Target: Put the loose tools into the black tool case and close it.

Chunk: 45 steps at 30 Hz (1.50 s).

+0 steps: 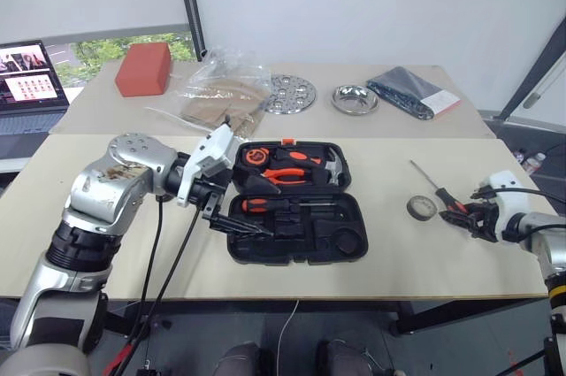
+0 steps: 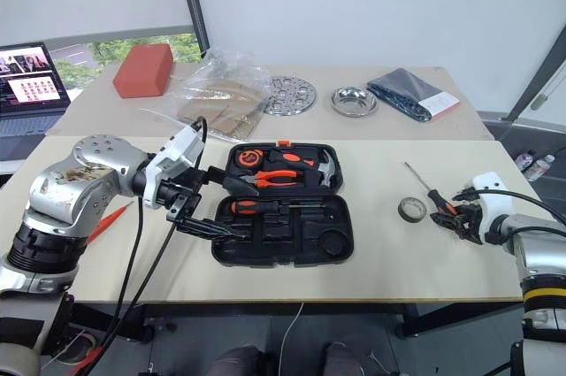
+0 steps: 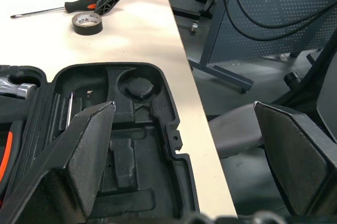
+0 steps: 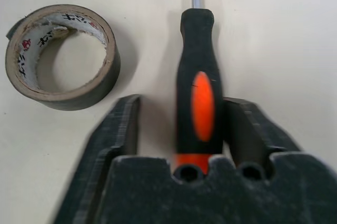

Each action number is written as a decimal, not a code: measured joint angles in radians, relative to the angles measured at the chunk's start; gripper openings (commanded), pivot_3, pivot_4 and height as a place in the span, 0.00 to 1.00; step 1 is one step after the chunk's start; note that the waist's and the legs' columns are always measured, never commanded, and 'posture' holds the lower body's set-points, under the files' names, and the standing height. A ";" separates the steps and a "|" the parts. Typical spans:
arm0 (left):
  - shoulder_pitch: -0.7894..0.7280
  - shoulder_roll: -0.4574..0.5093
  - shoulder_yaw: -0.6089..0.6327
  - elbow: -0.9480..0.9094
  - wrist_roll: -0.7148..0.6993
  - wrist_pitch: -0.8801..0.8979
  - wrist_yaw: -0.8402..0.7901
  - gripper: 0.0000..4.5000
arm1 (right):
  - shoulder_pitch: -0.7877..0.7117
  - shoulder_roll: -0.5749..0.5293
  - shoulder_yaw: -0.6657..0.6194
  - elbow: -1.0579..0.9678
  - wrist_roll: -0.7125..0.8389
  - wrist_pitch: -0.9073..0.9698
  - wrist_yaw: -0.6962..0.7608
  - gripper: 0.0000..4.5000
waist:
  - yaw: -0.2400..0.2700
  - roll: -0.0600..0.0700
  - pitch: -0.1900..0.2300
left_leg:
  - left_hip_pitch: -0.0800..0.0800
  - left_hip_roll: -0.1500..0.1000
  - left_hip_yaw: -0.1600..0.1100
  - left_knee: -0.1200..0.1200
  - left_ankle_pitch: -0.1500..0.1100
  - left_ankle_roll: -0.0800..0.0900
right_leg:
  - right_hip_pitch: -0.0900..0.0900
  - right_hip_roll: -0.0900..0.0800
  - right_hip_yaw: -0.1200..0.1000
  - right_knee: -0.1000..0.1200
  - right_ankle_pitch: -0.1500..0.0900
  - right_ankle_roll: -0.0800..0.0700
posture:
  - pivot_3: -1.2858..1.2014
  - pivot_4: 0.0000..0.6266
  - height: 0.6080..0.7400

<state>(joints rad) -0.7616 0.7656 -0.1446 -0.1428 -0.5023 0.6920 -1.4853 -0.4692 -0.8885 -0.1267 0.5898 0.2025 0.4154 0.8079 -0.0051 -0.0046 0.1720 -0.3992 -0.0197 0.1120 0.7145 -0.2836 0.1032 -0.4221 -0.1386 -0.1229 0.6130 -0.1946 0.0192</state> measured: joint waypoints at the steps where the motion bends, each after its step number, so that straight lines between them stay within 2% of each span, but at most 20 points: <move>1: 0.002 0.004 0.000 0.000 0.000 0.000 0.002 1.00 | 0.002 0.000 -0.003 0.000 0.000 -0.004 0.001 0.25 | 0.000 0.000 0.000 | 0.000 0.000 0.000 0.000 0.000 0.000 | 0.000 0.000 0.000 0.000 0.000 0.000 | 0.52 0.24 0.95; 2: 0.009 0.012 0.001 0.000 0.000 -0.003 0.004 1.00 | 0.005 0.000 -0.006 -0.003 0.003 -0.010 0.007 0.21 | -0.001 0.000 0.000 | 0.000 0.000 0.000 0.000 0.000 0.000 | 0.000 0.000 0.000 0.000 0.000 0.000 | 0.52 0.24 0.95; 6: 0.041 0.051 0.007 0.003 0.000 -0.015 0.005 1.00 | -0.003 0.000 -0.032 -0.087 0.034 -0.012 0.041 0.21 | -0.009 0.005 0.003 | 0.000 0.000 0.001 0.000 0.000 0.000 | -0.001 0.000 0.001 0.001 0.000 0.000 | 0.52 0.24 0.95; 9: 0.060 0.074 0.018 0.011 0.001 -0.039 0.000 1.00 | -0.069 0.008 -0.026 -0.187 0.038 -0.018 0.060 0.21 | -0.019 0.007 0.004 | 0.001 0.001 0.002 -0.001 0.000 -0.002 | -0.002 0.001 0.002 0.001 0.000 0.000 | 0.52 0.24 0.95; 12: 0.086 0.097 0.035 0.049 0.008 -0.071 0.000 1.00 | -0.166 0.090 0.060 -0.393 0.078 0.014 0.121 0.21 | -0.034 0.007 0.004 | 0.001 0.006 0.001 -0.002 0.002 -0.005 | -0.003 0.006 0.002 0.001 0.000 -0.001 | 0.52 0.24 0.95; 16: 0.114 0.124 0.038 0.070 0.013 -0.107 -0.012 1.00 | -0.188 0.132 0.239 -0.608 0.087 0.034 0.235 0.21 | -0.009 0.007 0.004 | -0.001 0.006 -0.001 -0.002 0.003 -0.005 | -0.004 0.009 0.001 0.003 -0.001 -0.004 | 0.52 0.24 0.95; 21: 0.146 0.137 0.047 0.099 0.035 -0.151 0.003 1.00 | -0.183 0.132 0.411 -0.621 -0.038 -0.058 0.302 0.21 | 0.015 0.006 0.004 | -0.010 -0.001 -0.002 0.000 0.002 -0.004 | -0.009 0.007 0.003 0.000 0.000 -0.002 | 0.52 0.24 0.95; 30: 0.146 0.109 0.047 0.094 0.035 -0.164 0.045 1.00 | -0.179 0.118 0.480 -0.599 -0.166 -0.124 0.335 0.21 | 0.002 0.006 0.005 | -0.005 0.001 -0.002 -0.001 0.003 -0.005 | -0.005 0.009 0.003 0.002 -0.001 -0.002 | 0.52 0.24 0.95; 31: 0.146 0.109 0.047 0.094 0.035 -0.164 0.046 1.00 | -0.179 0.113 0.479 -0.597 -0.176 -0.134 0.338 0.39 | 0.001 0.006 0.005 | -0.004 0.001 -0.002 -0.001 0.003 -0.005 | -0.005 0.009 0.003 0.001 -0.001 -0.002 | 0.52 0.24 0.95; 34: 0.145 0.109 0.047 0.095 0.036 -0.164 0.050 1.00 | -0.180 0.113 0.472 -0.585 -0.189 -0.145 0.337 0.55 | -0.001 0.006 0.005 | -0.004 0.001 -0.002 -0.001 0.003 -0.005 | -0.004 0.009 0.003 0.001 -0.001 -0.002 | 0.52 0.24 0.95; 39: 0.125 0.104 0.047 0.104 0.038 -0.165 0.051 1.00 | -0.189 0.171 0.449 -0.591 -0.170 -0.081 0.319 0.94 | -0.004 0.006 0.004 | -0.003 0.002 -0.002 -0.001 0.003 -0.005 | -0.004 0.009 0.003 0.002 -0.001 -0.002 | 0.52 0.24 0.95; 42: 0.115 0.101 0.046 0.110 0.039 -0.165 0.051 1.00 | -0.197 0.231 0.433 -0.602 -0.134 -0.017 0.297 0.84 | -0.007 0.006 0.005 | -0.004 0.001 -0.002 -0.001 0.003 -0.005 | -0.004 0.009 0.003 0.002 -0.001 -0.002 | 0.52 0.24 0.95; 45: 0.114 0.099 0.044 0.119 0.050 -0.172 0.051 1.00 | -0.233 0.270 0.408 -0.604 -0.100 0.053 0.271 0.63 | -0.007 0.006 0.005 | -0.004 0.001 -0.002 -0.001 0.003 -0.005 | -0.004 0.009 0.003 0.002 -0.001 -0.003 | 0.52 0.24 0.95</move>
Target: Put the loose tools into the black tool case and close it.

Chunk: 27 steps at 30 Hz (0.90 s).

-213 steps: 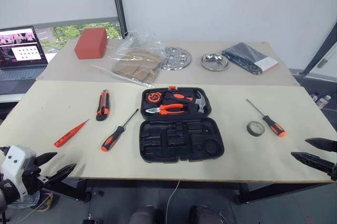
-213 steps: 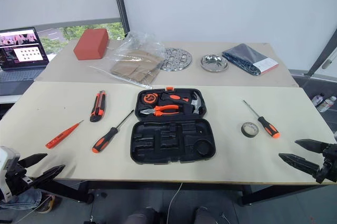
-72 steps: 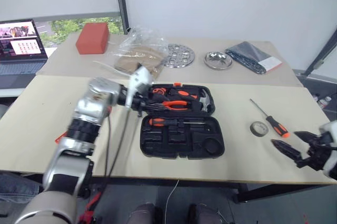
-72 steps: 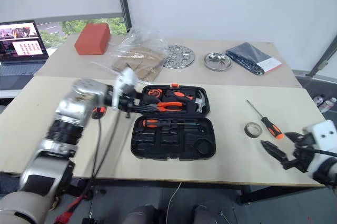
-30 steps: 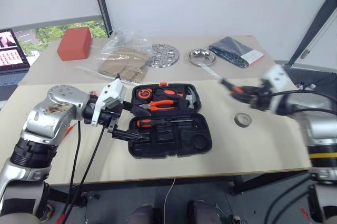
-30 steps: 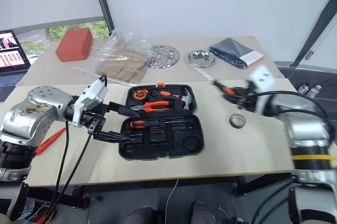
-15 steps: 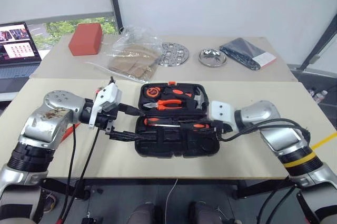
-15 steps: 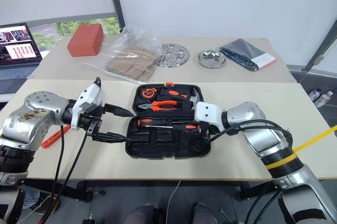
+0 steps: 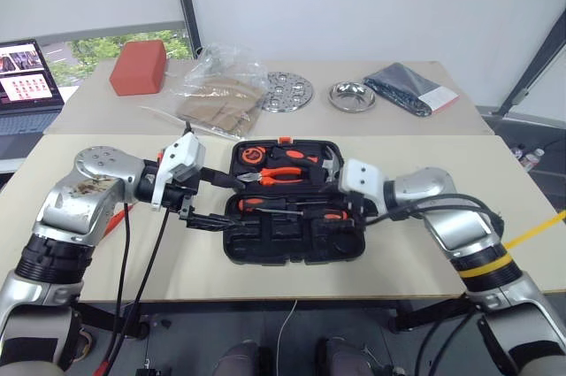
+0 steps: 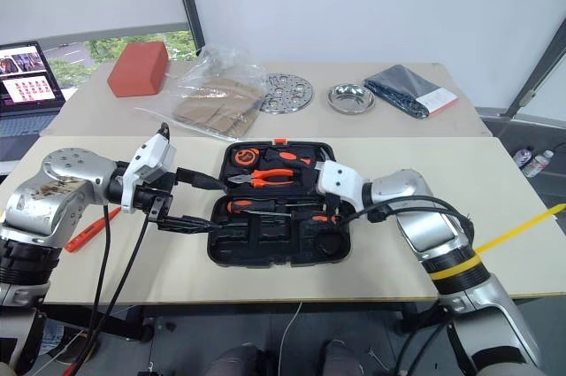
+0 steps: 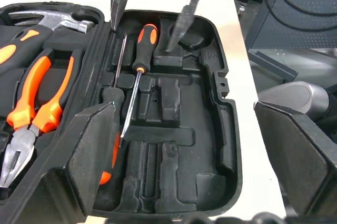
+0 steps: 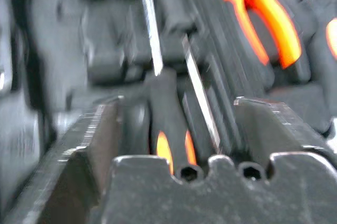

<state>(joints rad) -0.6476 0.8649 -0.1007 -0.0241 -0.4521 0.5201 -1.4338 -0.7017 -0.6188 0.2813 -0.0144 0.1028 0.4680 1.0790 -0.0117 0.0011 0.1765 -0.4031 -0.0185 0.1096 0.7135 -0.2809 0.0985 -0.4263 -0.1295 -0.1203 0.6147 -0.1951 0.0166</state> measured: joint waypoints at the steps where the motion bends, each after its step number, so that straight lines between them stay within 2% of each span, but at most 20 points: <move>1: 0.000 -0.001 0.000 0.001 0.002 -0.002 0.000 1.00 | -0.005 0.005 -0.005 -0.004 0.000 0.010 -0.005 0.55 | 0.001 0.000 0.000 | 0.000 0.000 0.000 0.000 0.000 0.000 | 0.000 0.000 0.000 0.000 0.000 0.000 | 0.52 0.24 0.95; 8: 0.000 -0.004 0.000 0.003 0.019 -0.019 0.000 1.00 | 0.006 0.056 0.036 -0.007 -0.005 0.030 -0.020 0.01 | -0.001 0.000 0.000 | 0.000 -0.001 0.000 -0.001 0.000 0.000 | -0.001 0.000 0.000 0.000 0.000 0.000 | 0.52 0.24 0.95; 14: 0.000 -0.008 0.000 0.016 0.023 -0.019 0.004 1.00 | 0.025 0.048 0.140 -0.012 -0.111 -0.035 -0.038 0.01 | -0.002 -0.001 0.000 | 0.003 -0.001 0.000 -0.001 -0.001 -0.001 | 0.002 0.000 0.000 0.000 0.000 0.000 | 0.52 0.24 0.95; 18: 0.002 -0.007 0.002 0.017 0.029 -0.019 0.017 1.00 | 0.047 0.061 0.144 -0.012 -0.152 -0.077 -0.086 0.01 | -0.003 -0.003 -0.002 | 0.006 0.000 0.000 -0.001 -0.003 -0.008 | 0.005 0.000 0.001 0.000 -0.001 0.001 | 0.52 0.24 0.95; 23: 0.109 0.036 0.072 0.003 0.029 -0.009 0.076 1.00 | 0.088 0.114 0.026 -0.076 0.017 0.050 -0.066 0.01 | -0.005 -0.003 -0.002 | 0.003 0.001 0.000 -0.001 -0.001 -0.008 | 0.000 0.000 0.002 0.004 0.000 -0.001 | 0.52 0.24 0.95; 25: 0.165 0.054 0.132 -0.006 0.020 0.014 0.115 1.00 | 0.074 0.115 -0.044 -0.154 0.120 0.148 -0.049 0.13 | -0.004 -0.003 -0.002 | 0.003 0.001 0.000 -0.001 0.001 -0.004 | -0.001 0.000 0.001 0.004 0.000 -0.002 | 0.52 0.24 0.95; 27: 0.290 0.081 0.249 -0.031 0.013 0.036 0.164 1.00 | 0.056 0.105 -0.115 -0.241 0.240 0.250 -0.029 0.26 | -0.011 -0.003 -0.001 | 0.004 0.002 -0.001 -0.004 0.001 -0.004 | -0.002 -0.001 0.003 0.003 -0.001 -0.003 | 0.52 0.24 0.95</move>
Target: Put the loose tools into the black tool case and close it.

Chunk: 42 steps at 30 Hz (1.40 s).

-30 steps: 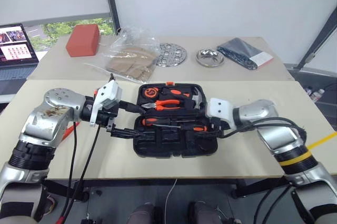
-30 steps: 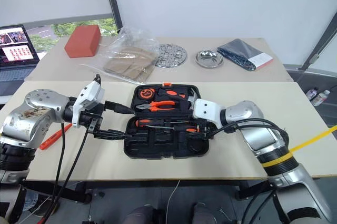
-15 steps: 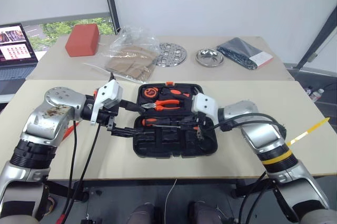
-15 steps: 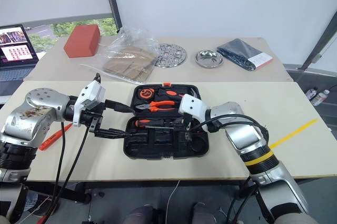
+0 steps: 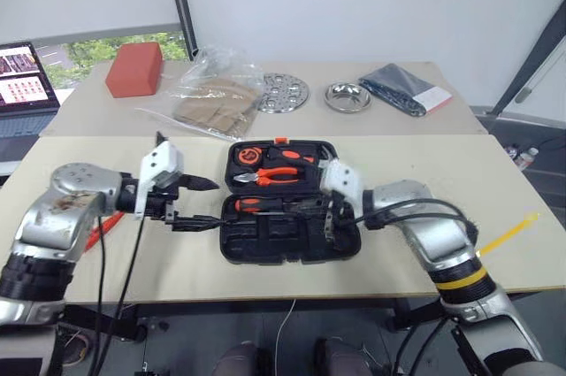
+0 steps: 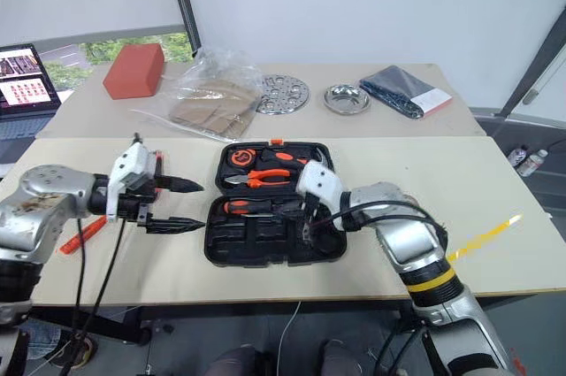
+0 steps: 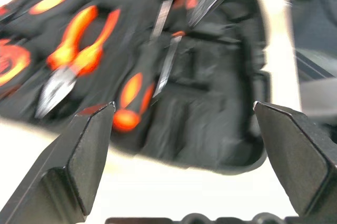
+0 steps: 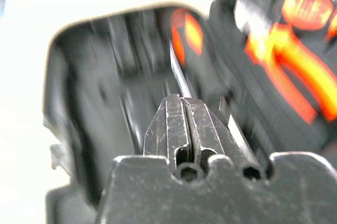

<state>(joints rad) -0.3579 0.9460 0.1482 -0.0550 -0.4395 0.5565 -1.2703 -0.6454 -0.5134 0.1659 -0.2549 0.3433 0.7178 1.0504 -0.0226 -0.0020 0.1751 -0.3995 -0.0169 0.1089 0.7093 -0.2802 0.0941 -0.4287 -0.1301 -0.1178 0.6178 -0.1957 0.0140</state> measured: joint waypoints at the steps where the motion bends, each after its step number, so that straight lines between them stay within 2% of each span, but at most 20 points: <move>1: 0.071 0.012 0.067 0.004 -0.001 0.017 0.024 1.00 | -0.004 -0.017 -0.041 -0.045 0.060 0.043 0.013 0.31 | -0.003 0.000 0.000 | 0.001 0.000 0.000 -0.002 0.000 0.000 | 0.000 0.000 0.000 0.000 0.000 0.000 | 0.52 0.24 0.95; 2: 0.130 0.017 0.125 0.008 0.000 0.028 0.046 1.00 | -0.011 -0.028 -0.071 -0.073 0.106 0.082 0.018 0.41 | -0.003 0.000 0.000 | 0.000 0.000 -0.002 -0.002 0.000 0.000 | 0.000 0.000 -0.002 -0.001 0.000 0.000 | 0.52 0.24 0.95; 5: 0.320 0.020 0.300 0.027 0.017 0.018 0.095 1.00 | -0.029 -0.039 -0.127 -0.125 0.217 0.176 0.007 0.62 | 0.003 0.000 0.000 | 0.001 0.001 -0.001 -0.005 -0.003 -0.006 | -0.001 -0.001 -0.003 -0.002 0.000 -0.001 | 0.52 0.24 0.95; 7: 0.401 0.031 0.376 0.055 0.044 -0.017 0.110 1.00 | -0.032 -0.043 -0.138 -0.134 0.254 0.208 -0.009 0.79 | 0.009 0.000 0.000 | 0.000 0.000 -0.001 -0.005 -0.004 -0.007 | -0.001 -0.002 -0.003 -0.003 0.000 -0.001 | 0.52 0.24 0.95; 10: 0.493 0.066 0.484 0.146 0.066 -0.061 0.100 1.00 | -0.029 -0.064 -0.141 -0.146 0.280 0.219 -0.024 0.99 | 0.015 0.000 0.000 | -0.001 -0.002 -0.001 -0.005 -0.005 -0.009 | -0.006 -0.004 -0.003 -0.003 0.000 -0.001 | 0.52 0.24 0.95; 14: 0.440 0.130 0.484 0.319 0.107 -0.150 0.094 1.00 | -0.001 -0.086 -0.145 -0.155 0.305 0.221 -0.044 0.99 | 0.035 -0.001 0.000 | -0.001 -0.003 0.001 -0.006 -0.005 -0.009 | -0.009 -0.007 -0.004 -0.002 0.001 -0.002 | 0.52 0.24 0.95; 18: 0.203 0.167 0.306 0.485 0.152 -0.192 0.063 1.00 | 0.029 -0.103 -0.148 -0.197 0.330 0.221 -0.061 0.99 | 0.044 -0.003 -0.002 | -0.002 -0.004 0.003 -0.006 -0.005 -0.010 | -0.009 -0.008 -0.004 0.000 0.003 -0.002 | 0.52 0.24 0.95; 23: -0.008 0.185 0.027 0.659 0.275 -0.234 -0.045 1.00 | 0.054 -0.140 -0.159 -0.269 0.386 0.221 -0.065 0.99 | 0.025 -0.006 -0.003 | -0.006 -0.003 0.009 -0.006 -0.004 -0.008 | -0.011 -0.002 -0.004 0.008 0.004 -0.003 | 0.52 0.24 0.95; 25: -0.091 0.183 -0.041 0.744 0.333 -0.254 -0.031 1.00 | 0.064 -0.150 -0.166 -0.287 0.404 0.221 -0.073 0.99 | 0.015 -0.009 -0.004 | -0.006 -0.001 0.009 -0.006 0.000 -0.001 | -0.011 0.001 -0.005 0.008 0.003 -0.003 | 0.52 0.24 0.95; 28: -0.190 0.172 -0.112 0.847 0.398 -0.280 -0.007 1.00 | 0.071 -0.164 -0.184 -0.311 0.437 0.225 -0.099 0.99 | 0.006 -0.009 -0.004 | -0.006 -0.001 0.009 -0.007 0.000 -0.001 | -0.011 0.001 -0.005 0.007 0.002 -0.003 | 0.52 0.24 0.95; 31: -0.247 0.160 -0.141 0.908 0.428 -0.296 -0.004 0.85 | 0.082 -0.175 -0.198 -0.326 0.458 0.227 -0.128 1.00 | 0.008 -0.009 -0.004 | -0.005 -0.001 0.009 -0.007 0.000 -0.001 | -0.011 0.000 -0.004 0.007 0.002 -0.002 | 0.52 0.24 0.95; 34: -0.271 0.154 -0.149 0.948 0.438 -0.313 -0.006 0.63 | 0.108 -0.198 -0.205 -0.340 0.466 0.227 -0.143 1.00 | 0.009 -0.009 -0.004 | -0.005 -0.001 0.009 -0.006 0.000 -0.001 | -0.011 -0.002 -0.003 0.006 0.001 -0.002 | 0.52 0.24 0.95; 37: -0.270 0.153 -0.151 0.963 0.441 -0.346 -0.019 0.40 | 0.129 -0.229 -0.217 -0.347 0.467 0.226 -0.149 1.00 | 0.009 -0.009 -0.004 | -0.003 -0.001 0.009 -0.006 -0.002 -0.005 | -0.012 -0.007 -0.002 0.006 0.001 -0.002 | 0.52 0.24 0.95; 40: -0.269 0.153 -0.149 0.928 0.427 -0.338 -0.061 0.11 | 0.159 -0.259 -0.230 -0.352 0.467 0.222 -0.156 1.00 | 0.010 -0.010 -0.003 | -0.005 -0.001 0.009 -0.004 -0.002 -0.005 | -0.013 -0.008 -0.004 0.007 0.002 -0.002 | 0.52 0.24 0.95; 42: -0.273 0.154 -0.145 0.792 0.369 -0.290 -0.141 0.09 | 0.195 -0.299 -0.261 -0.358 0.485 0.224 -0.151 1.00 | 0.020 -0.013 -0.002 | -0.010 -0.001 0.006 -0.001 -0.002 -0.005 | -0.015 -0.009 -0.006 0.008 0.002 -0.002 | 0.52 0.24 0.95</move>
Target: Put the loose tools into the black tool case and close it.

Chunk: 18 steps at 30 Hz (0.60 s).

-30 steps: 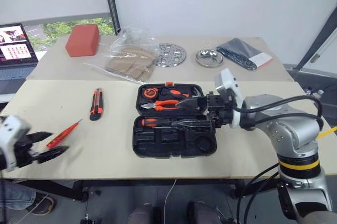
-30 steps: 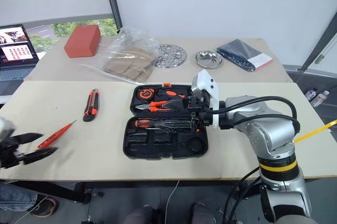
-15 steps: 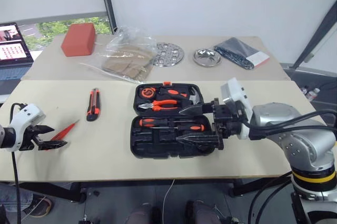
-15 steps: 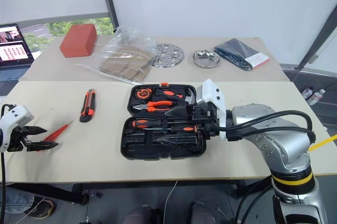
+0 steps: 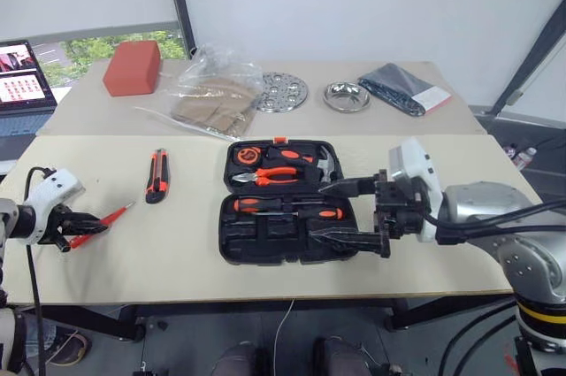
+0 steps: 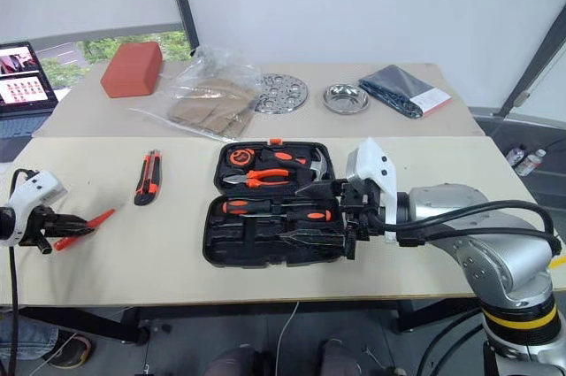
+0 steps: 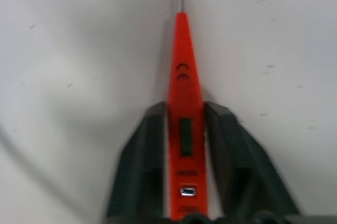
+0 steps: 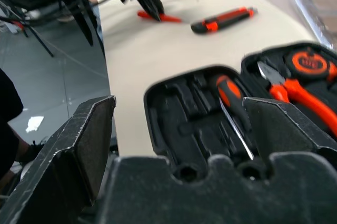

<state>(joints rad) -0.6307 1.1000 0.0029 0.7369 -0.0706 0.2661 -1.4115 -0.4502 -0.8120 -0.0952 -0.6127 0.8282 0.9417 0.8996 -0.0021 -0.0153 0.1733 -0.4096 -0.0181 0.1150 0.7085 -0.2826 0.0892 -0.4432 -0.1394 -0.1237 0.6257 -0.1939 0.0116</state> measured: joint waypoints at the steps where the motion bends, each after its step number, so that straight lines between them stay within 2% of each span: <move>1: -0.004 0.002 0.003 -0.100 -0.038 0.034 -0.046 0.09 | 0.008 -0.015 -0.016 -0.005 0.014 0.002 0.003 1.00 | 0.007 0.000 0.000 | -0.002 0.001 -0.001 0.005 0.000 0.001 | 0.000 0.000 0.000 0.000 0.000 0.000 | 0.52 0.24 0.95; 7: -0.052 0.015 -0.022 -0.559 -0.215 0.227 -0.183 0.09 | 0.072 -0.054 -0.073 -0.029 0.070 0.005 -0.010 1.00 | 0.011 -0.001 0.000 | -0.001 -0.002 -0.001 0.006 -0.001 0.005 | 0.004 -0.002 0.001 -0.001 0.001 0.003 | 0.52 0.24 0.95; 9: -0.090 -0.039 -0.071 -0.644 -0.242 0.256 -0.193 0.09 | 0.083 -0.061 -0.080 -0.030 0.081 0.005 -0.024 1.00 | 0.015 0.000 0.000 | 0.001 -0.002 -0.001 0.006 0.001 0.009 | 0.006 -0.001 0.001 -0.001 0.000 0.003 | 0.52 0.24 0.95; 11: -0.136 -0.144 -0.169 -0.693 -0.225 0.254 -0.186 0.09 | 0.090 -0.062 -0.083 -0.038 0.092 0.005 -0.038 1.00 | 0.021 0.000 0.000 | 0.002 -0.002 -0.001 0.006 0.001 0.009 | 0.007 0.000 0.001 -0.001 0.000 0.004 | 0.52 0.24 0.95; 15: -0.206 -0.313 -0.328 -0.683 -0.186 0.313 -0.162 0.09 | 0.109 -0.068 -0.084 -0.050 0.099 0.005 -0.067 1.00 | 0.018 -0.001 0.000 | 0.000 -0.002 0.000 0.008 0.002 0.011 | 0.006 0.004 0.002 0.000 0.000 0.003 | 0.52 0.24 0.95; 18: -0.252 -0.373 -0.380 -0.674 -0.171 0.344 -0.147 0.09 | 0.115 -0.069 -0.086 -0.057 0.099 0.005 -0.089 1.00 | 0.013 -0.001 0.000 | 0.001 0.000 0.000 0.008 0.002 0.011 | 0.006 0.005 0.004 0.000 0.000 0.003 | 0.52 0.24 0.95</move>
<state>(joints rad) -0.8822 0.7266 -0.3773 0.0626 -0.2420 0.6097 -1.5588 -0.3357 -0.8815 -0.1809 -0.6693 0.9274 0.9470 0.8111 0.0106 -0.0165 0.1737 -0.4086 -0.0183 0.1149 0.7163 -0.2802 0.1007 -0.4375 -0.1339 -0.1201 0.6252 -0.1940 0.0148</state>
